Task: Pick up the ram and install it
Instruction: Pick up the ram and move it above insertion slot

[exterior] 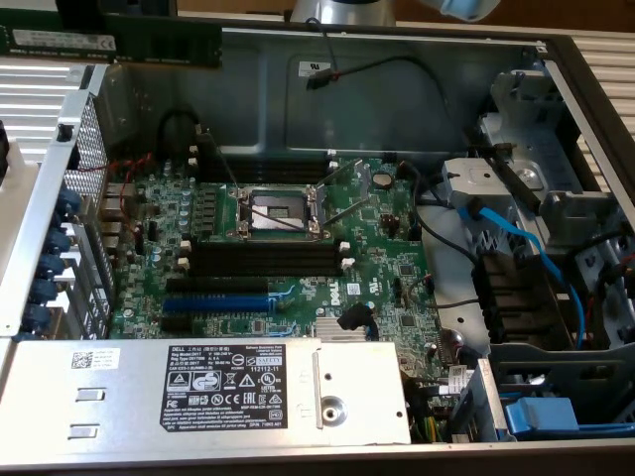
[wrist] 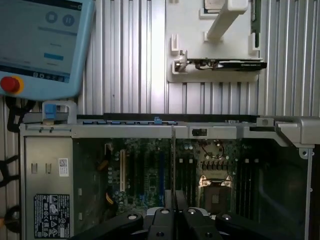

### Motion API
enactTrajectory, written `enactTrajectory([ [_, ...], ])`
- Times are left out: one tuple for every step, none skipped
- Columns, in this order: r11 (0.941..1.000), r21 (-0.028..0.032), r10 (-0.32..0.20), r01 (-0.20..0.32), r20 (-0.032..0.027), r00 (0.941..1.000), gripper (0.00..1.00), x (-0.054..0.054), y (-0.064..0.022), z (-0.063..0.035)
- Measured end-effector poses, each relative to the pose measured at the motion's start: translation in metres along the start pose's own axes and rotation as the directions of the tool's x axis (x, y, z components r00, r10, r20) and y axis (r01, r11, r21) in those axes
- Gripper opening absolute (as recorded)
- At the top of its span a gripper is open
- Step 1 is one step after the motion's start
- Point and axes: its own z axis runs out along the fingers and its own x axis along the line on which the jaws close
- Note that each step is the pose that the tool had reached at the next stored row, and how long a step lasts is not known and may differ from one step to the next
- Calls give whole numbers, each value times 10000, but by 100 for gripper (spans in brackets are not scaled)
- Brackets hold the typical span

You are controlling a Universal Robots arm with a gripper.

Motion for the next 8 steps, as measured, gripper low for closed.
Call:
enactTrajectory([
  [10000, 0, -1, 1, 1, 10000, 12, -1, -45, 2],
  [10000, -1, 0, 0, 0, 10000, 12, -4, -91, 3],
  [10000, -2, 0, 0, -1, 10000, 12, -10, -136, 4],
  [10000, -5, 0, 0, -1, 10000, 12, -19, -180, 7],
  [10000, -8, -1, 1, 0, 10000, 12, -29, -223, 10],
  [10000, -15, -1, 1, 0, 10000, 12, -39, -266, 13],
  [10000, -22, 0, 0, -1, 10000, 12, -48, -307, 16],
  [10000, -32, -1, 1, -1, 10000, 12, -58, -346, 19],
])
